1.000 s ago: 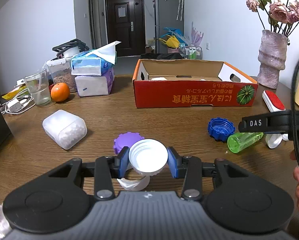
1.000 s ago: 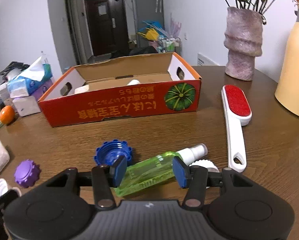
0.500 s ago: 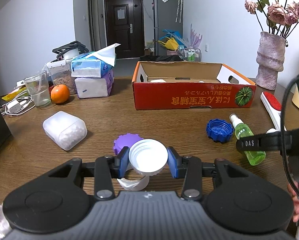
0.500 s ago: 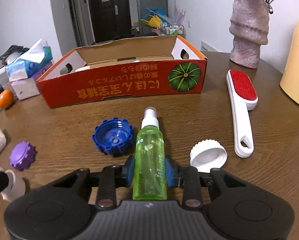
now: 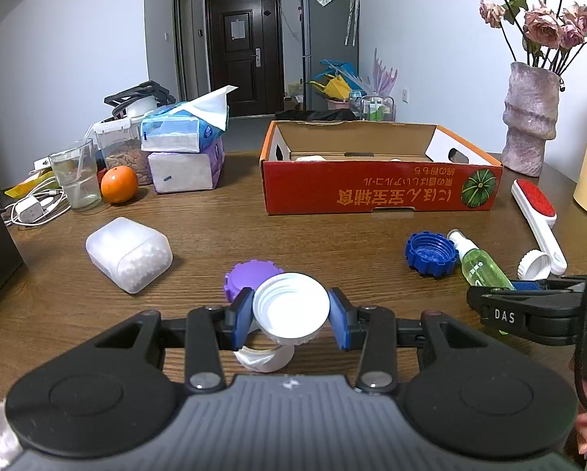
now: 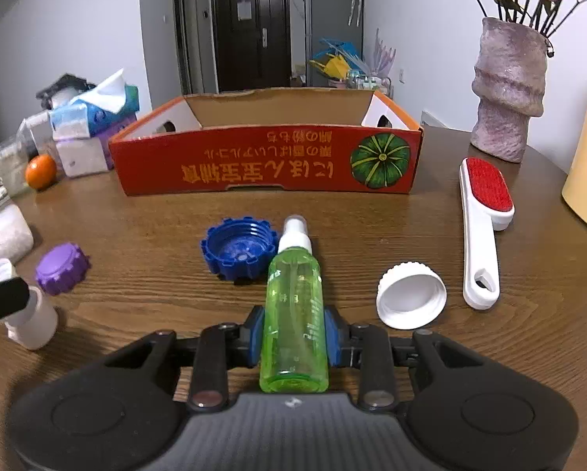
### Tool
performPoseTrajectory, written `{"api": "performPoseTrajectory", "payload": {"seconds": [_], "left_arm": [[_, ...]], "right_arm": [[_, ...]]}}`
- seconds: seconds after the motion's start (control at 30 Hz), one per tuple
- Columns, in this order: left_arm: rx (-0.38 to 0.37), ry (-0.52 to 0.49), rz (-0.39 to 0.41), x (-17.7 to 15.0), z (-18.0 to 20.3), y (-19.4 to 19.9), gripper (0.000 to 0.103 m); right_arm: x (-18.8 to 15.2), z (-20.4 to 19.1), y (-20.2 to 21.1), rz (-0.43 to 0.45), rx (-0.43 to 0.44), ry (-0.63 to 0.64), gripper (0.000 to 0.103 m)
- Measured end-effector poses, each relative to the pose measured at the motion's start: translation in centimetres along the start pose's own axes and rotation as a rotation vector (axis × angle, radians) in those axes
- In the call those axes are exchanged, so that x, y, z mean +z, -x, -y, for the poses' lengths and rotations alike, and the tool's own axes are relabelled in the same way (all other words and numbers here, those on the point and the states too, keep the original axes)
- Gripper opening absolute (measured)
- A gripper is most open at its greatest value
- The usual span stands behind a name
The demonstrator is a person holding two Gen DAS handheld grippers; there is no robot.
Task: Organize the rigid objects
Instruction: 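Grasp the green bottle with the right tool and lift it upright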
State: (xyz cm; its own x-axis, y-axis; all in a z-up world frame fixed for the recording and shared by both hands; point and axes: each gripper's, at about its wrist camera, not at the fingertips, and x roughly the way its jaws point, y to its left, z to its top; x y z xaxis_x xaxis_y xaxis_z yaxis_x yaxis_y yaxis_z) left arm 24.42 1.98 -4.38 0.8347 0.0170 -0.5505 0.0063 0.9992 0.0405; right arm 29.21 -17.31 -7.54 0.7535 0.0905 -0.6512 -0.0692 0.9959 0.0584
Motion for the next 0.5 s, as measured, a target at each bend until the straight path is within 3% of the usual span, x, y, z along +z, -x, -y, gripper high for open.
{"api": "performPoseTrajectory", "payload": {"seconds": [0.5], "left_arm": [[-0.001, -0.023, 0.045, 0.2, 1.1, 1.3, 0.042]], "right_arm": [[-0.4, 0.5, 2.9, 0.077, 0.077, -0.024, 0.03]]}}
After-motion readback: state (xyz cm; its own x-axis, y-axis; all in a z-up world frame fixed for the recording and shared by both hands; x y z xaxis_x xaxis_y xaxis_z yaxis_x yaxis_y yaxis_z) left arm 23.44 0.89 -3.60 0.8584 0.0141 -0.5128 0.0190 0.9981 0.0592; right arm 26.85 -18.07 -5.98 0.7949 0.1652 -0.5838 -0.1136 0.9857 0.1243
